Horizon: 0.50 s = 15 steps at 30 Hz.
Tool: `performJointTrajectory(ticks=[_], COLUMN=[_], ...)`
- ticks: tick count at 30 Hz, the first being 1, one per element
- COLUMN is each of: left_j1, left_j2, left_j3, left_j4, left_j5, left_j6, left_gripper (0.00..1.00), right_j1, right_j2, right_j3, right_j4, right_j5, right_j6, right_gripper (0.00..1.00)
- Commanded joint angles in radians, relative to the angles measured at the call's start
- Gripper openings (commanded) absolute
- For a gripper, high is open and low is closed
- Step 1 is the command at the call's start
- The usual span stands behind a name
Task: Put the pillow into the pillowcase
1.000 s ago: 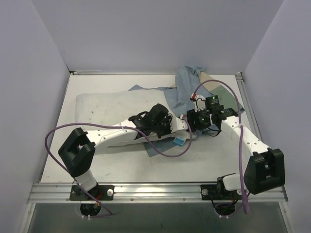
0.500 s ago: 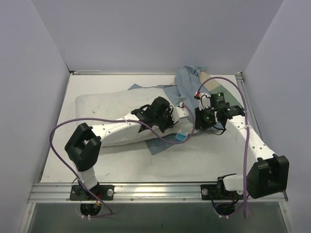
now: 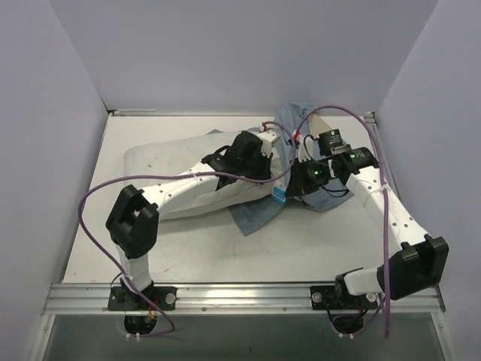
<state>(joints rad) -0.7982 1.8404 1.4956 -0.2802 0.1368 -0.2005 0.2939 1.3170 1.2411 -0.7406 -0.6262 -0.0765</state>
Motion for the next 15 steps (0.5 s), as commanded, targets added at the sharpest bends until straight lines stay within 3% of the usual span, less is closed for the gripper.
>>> performJointTrajectory(ticks=[1, 6, 11, 14, 15], left_j1=[-0.024, -0.059, -0.058, -0.058, -0.058], left_j2=[-0.004, -0.020, -0.082, -0.145, -0.199], left_j3=[0.086, 0.029, -0.087, -0.136, -0.156], left_j4=[0.127, 0.229, 0.383, 0.400, 0.386], left_j5=[-0.115, -0.172, -0.160, -0.076, -0.050], left_j6=[-0.171, -0.253, -0.300, -0.138, -0.064], left_gripper=[0.00, 0.00, 0.00, 0.29, 0.49], right_j1=[0.036, 0.021, -0.070, -0.073, -0.076], right_j2=[0.068, 0.113, 0.103, 0.137, 0.142], right_j3=[0.087, 0.205, 0.136, 0.115, 0.110], right_j4=[0.004, 0.072, 0.205, 0.196, 0.196], right_j5=[-0.168, -0.297, -0.230, -0.159, -0.149], right_j6=[0.111, 0.211, 0.244, 0.175, 0.159], right_gripper=[0.00, 0.00, 0.00, 0.00, 0.00])
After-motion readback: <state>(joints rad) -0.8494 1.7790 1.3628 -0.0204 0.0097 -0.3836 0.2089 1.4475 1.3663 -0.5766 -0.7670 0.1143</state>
